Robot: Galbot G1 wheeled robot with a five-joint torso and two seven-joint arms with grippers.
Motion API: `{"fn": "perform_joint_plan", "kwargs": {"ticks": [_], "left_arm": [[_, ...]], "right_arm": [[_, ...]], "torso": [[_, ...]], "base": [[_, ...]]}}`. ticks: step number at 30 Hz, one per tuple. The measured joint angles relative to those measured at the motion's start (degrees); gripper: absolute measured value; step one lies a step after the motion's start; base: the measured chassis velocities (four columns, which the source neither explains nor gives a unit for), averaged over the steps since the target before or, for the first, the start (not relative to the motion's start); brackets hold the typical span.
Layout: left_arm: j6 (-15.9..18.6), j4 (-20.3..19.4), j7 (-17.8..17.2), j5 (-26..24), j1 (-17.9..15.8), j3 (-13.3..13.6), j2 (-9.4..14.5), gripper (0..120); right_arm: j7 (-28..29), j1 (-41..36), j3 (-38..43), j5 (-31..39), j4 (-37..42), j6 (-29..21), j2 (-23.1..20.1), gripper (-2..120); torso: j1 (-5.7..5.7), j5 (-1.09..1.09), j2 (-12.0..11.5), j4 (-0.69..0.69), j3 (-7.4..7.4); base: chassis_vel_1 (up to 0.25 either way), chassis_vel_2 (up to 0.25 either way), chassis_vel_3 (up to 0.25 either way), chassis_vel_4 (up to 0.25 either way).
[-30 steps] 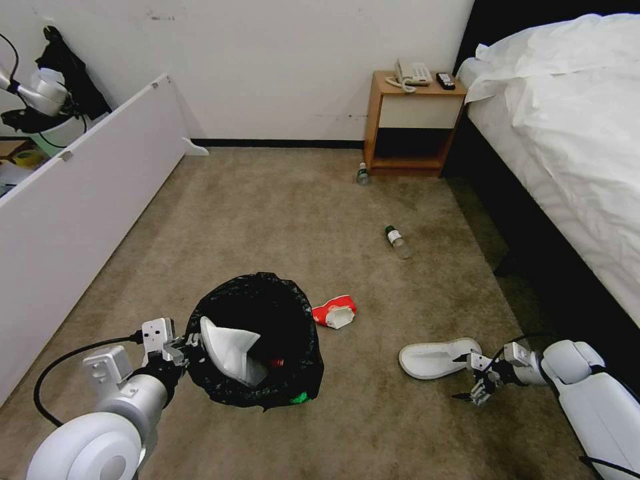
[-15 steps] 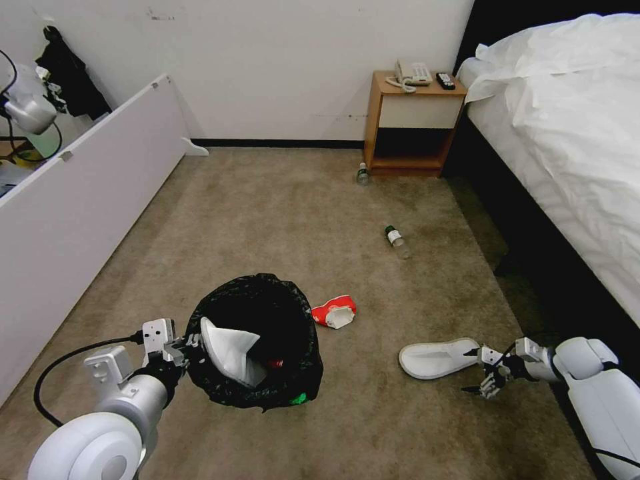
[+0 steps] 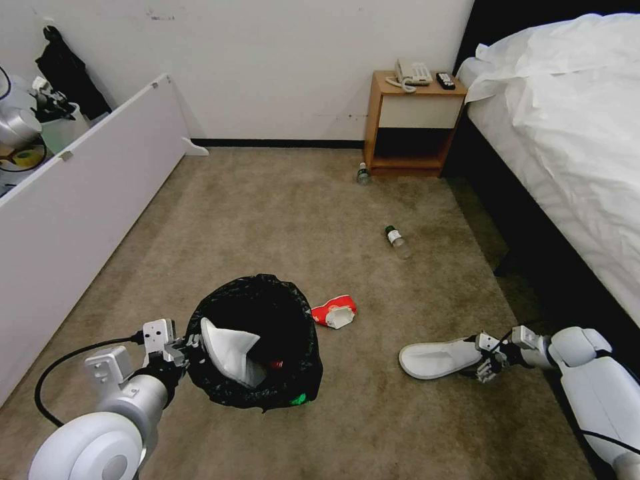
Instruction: Pick up the trash bin, then pick up the garbage from the floor and place it into the trash bin.
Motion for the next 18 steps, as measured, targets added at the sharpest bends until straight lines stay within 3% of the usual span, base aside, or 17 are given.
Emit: {"fn": "perform_joint_plan", "kwargs": {"ticks": [18], "left_arm": [[0.0, 0.18, 0.23, -0.1, -0.32, 0.25, 0.03, 1]], "right_arm": [[1.6, 3.65, -0.63, -3.33, -4.06, -0.36, 5.78, 100]], "torso": [[0.0, -0.02, 0.0, 0.0, 0.0]], "base": [[0.0, 0.0, 0.0, 0.0]]}}
